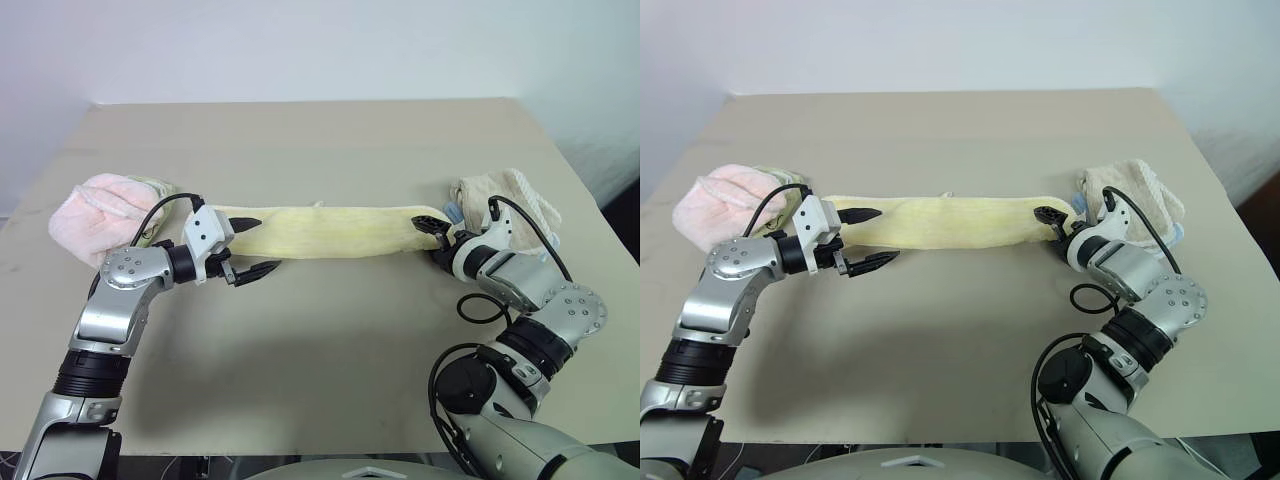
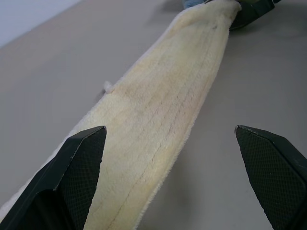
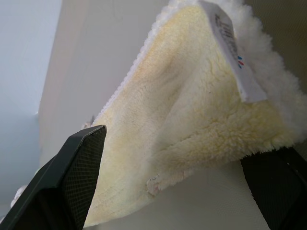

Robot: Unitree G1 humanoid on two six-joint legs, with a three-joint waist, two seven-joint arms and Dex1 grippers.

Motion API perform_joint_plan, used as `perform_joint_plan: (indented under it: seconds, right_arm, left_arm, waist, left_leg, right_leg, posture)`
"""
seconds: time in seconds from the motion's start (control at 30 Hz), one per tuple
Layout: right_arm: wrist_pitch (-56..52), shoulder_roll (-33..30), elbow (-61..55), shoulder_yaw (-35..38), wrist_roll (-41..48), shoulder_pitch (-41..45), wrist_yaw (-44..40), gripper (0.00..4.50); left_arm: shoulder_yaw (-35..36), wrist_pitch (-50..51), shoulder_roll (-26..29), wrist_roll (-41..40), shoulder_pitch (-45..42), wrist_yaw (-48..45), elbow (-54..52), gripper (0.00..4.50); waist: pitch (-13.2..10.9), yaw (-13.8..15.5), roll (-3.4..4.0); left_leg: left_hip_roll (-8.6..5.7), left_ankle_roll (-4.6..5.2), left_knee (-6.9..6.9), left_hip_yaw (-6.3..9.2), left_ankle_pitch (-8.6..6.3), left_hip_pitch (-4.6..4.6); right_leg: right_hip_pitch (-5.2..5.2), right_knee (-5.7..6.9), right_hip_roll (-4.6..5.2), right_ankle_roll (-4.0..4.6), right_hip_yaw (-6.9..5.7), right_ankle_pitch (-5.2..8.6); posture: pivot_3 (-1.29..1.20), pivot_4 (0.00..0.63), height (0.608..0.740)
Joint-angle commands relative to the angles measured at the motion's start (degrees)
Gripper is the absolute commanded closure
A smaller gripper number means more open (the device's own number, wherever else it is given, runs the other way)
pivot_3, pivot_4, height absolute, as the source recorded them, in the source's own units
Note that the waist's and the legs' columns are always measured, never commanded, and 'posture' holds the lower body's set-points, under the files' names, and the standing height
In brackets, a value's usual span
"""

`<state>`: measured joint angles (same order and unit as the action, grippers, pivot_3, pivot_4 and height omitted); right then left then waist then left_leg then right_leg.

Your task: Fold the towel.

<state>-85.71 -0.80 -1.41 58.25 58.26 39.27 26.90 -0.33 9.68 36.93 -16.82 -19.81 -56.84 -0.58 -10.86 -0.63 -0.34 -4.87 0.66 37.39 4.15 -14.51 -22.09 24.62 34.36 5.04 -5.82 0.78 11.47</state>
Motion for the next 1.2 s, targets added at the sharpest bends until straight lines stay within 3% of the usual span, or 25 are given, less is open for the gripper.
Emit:
perform_joint_plan:
  seconds: [0.03,0.1,0.2,0.57,0.67,0.73,0.83,1.0,1.1,1.2]
  right_arm:
    - [1.7,-0.8,-0.3,0.8,-0.9,-1.5,2.7,0.09]
    - [1.9,-0.8,-0.3,0.6,-0.5,-1.6,2.9,0.09]
    - [6.9,-0.3,-2.0,-0.5,0.1,-1.5,2.5,0.70]
    - [11.4,-1.0,-1.8,-4.9,4.3,-3.4,4.3,4.46]
    - [9.6,-4.2,-5.2,-11.6,4.2,-5.3,-1.2,4.49]
    - [9.9,-11.5,-11.6,-23.7,0.7,-8.4,-10.9,4.49]
    - [13.1,-17.0,-14.7,-31.3,-1.8,-10.2,-18.2,4.49]
    - [22.6,-30.5,-19.2,-46.8,-12.3,-9.7,-33.0,4.49]
    - [29.3,-37.5,-20.6,-61.9,-21.6,-5.5,-43.3,4.49]
    - [34.0,-35.6,-15.8,-71.1,-27.5,0.6,-49.1,4.49]
  left_arm:
    - [0.9,-0.8,0.2,-0.3,0.1,0.3,-2.1,0.00]
    - [0.9,-0.8,0.2,-0.3,0.1,0.3,-2.1,0.00]
    - [0.7,-1.6,-0.2,0.1,0.9,0.6,-1.8,0.00]
    - [0.7,-1.5,-0.2,0.0,1.7,1.1,-2.3,0.00]
    - [0.9,-1.5,0.0,0.0,2.0,1.1,-2.5,0.00]
    - [1.2,-1.5,0.1,0.0,2.2,1.3,-2.4,0.00]
    - [1.6,-1.4,0.2,-0.1,2.2,1.7,-2.3,0.00]
    - [2.0,-1.4,0.2,-0.2,2.5,2.6,-2.2,0.00]
    - [2.2,-1.2,-0.3,-0.3,2.2,3.5,-1.8,0.00]
    - [2.4,-1.0,-1.0,-0.4,1.8,4.4,-1.4,0.00]
  waist:
    - [0.0,-0.1,0.00]
    - [0.0,-0.1,-0.01]
    - [0.0,-0.1,0.00]
    - [0.0,-0.3,0.06]
    - [-0.1,-0.3,0.10]
    - [-0.1,-0.2,0.23]
    - [-0.1,-0.4,0.22]
    - [-0.2,-0.2,0.19]
    - [-0.2,-0.4,0.16]
    - [-0.2,-0.6,0.09]
  left_leg:
    - [0.02,0.00,-0.04,0.00,0.00,0.00]
    - [0.02,0.03,-0.09,0.00,-0.01,-0.01]
    - [0.03,0.03,-0.13,0.00,-0.02,-0.03]
    - [0.12,0.03,-0.41,-0.11,-0.02,-0.42]
    - [0.14,0.03,-0.42,-0.13,-0.02,-0.42]
    - [0.15,0.03,-0.41,-0.16,-0.02,-0.43]
    - [0.16,0.07,-0.38,-0.24,-0.04,-0.48]
    - [0.26,0.07,-0.37,-0.32,-0.05,-0.48]
    - [0.27,0.07,-0.35,-0.36,-0.05,-0.50]
    - [0.37,0.07,-0.33,-0.50,-0.05,-0.48]
  right_leg:
    - [-0.03,-0.09,-0.01,0.01,-0.01,-0.01]
    - [-0.04,-0.16,-0.01,0.01,-0.01,-0.02]
    - [-0.01,-0.18,0.02,0.01,-0.01,-0.02]
    - [0.60,-0.12,0.00,-0.02,0.07,-0.05]
    - [0.61,-0.12,-0.01,-0.02,0.08,-0.05]
    - [0.60,-0.15,0.00,-0.02,0.09,-0.05]
    - [0.62,-0.20,0.00,-0.02,0.09,-0.04]
    - [0.62,-0.24,-0.05,-0.03,0.08,-0.03]
    - [0.63,-0.27,-0.04,-0.03,0.09,-0.03]
    - [0.69,-0.27,-0.04,-0.02,0.11,-0.03]
  posture:
    - [0.00,0.150,0.731]
    - [0.00,0.150,0.731]
    - [0.00,0.150,0.731]
    - [0.00,0.150,0.731]
    - [0.00,0.150,0.731]
    - [0.00,0.150,0.731]
    - [0.00,0.150,0.731]
    - [0.00,0.150,0.731]
    - [0.00,0.150,0.731]
    - [0.00,0.150,0.731]
